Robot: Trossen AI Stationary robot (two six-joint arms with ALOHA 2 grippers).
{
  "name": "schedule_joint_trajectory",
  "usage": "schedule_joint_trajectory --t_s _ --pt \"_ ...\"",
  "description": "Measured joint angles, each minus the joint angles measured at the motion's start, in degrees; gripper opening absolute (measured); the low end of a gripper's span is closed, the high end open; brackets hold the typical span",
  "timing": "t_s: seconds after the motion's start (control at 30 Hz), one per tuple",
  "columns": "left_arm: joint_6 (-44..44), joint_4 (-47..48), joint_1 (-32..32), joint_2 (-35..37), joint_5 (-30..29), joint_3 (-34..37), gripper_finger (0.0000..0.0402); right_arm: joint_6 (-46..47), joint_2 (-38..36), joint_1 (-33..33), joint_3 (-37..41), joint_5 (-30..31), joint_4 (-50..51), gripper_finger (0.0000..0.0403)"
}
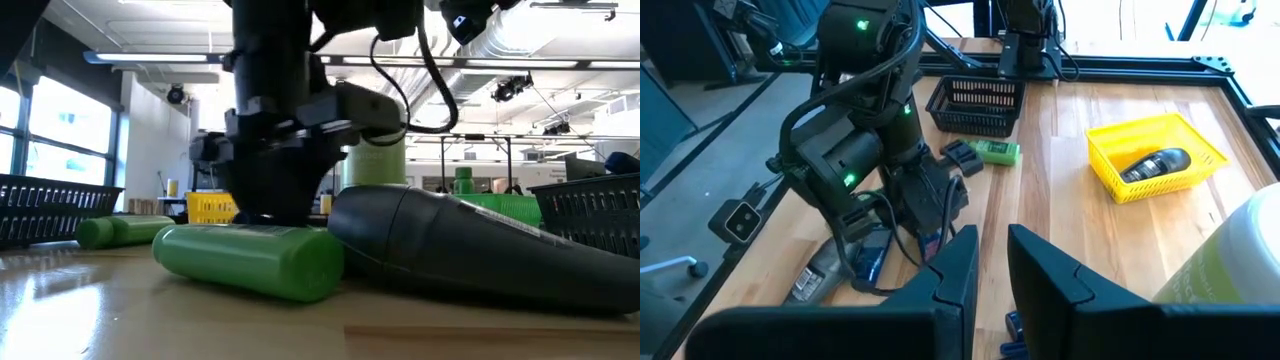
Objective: Pick & Place Travel size toiletries
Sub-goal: Put the shave cream into the left black bin
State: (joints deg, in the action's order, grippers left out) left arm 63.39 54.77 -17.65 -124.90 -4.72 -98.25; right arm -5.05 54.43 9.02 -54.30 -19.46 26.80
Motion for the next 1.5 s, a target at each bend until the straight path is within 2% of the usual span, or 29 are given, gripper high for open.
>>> schedule_joint_trajectory --t_s 0.33,0.5,0.93,1.07,1.2,1.5 --pt "0.3 12.2 0.0 8.1 -0.9 0.0 0.0121 0.1 0.0 0.0 0.0 0.1 -0.8 0.0050" --pt "0.0 19.5 0.0 11.3 -1.2 0.0 0.0121 0.1 0.2 0.0 0.0 4.0 -0.9 0.0050" --pt "-2.6 28.7 -1.3 18.6 -4.4 1.3 0.0120 0.7 0.1 0.0 0.0 4.5 -2.2 0.0050" --pt "1.1 29.5 -2.9 23.3 -4.9 6.8 0.0120 0.7 0.1 0.0 0.0 4.6 -2.6 0.0050" --pt "9.4 28.0 -5.0 29.8 -5.1 15.8 0.0120 0.7 0.1 0.0 0.0 6.1 -4.1 0.0050" --pt "26.6 13.8 -10.6 40.7 -3.0 34.8 0.0120 0.7 0.1 2.3 0.0 6.0 -6.5 0.0050"
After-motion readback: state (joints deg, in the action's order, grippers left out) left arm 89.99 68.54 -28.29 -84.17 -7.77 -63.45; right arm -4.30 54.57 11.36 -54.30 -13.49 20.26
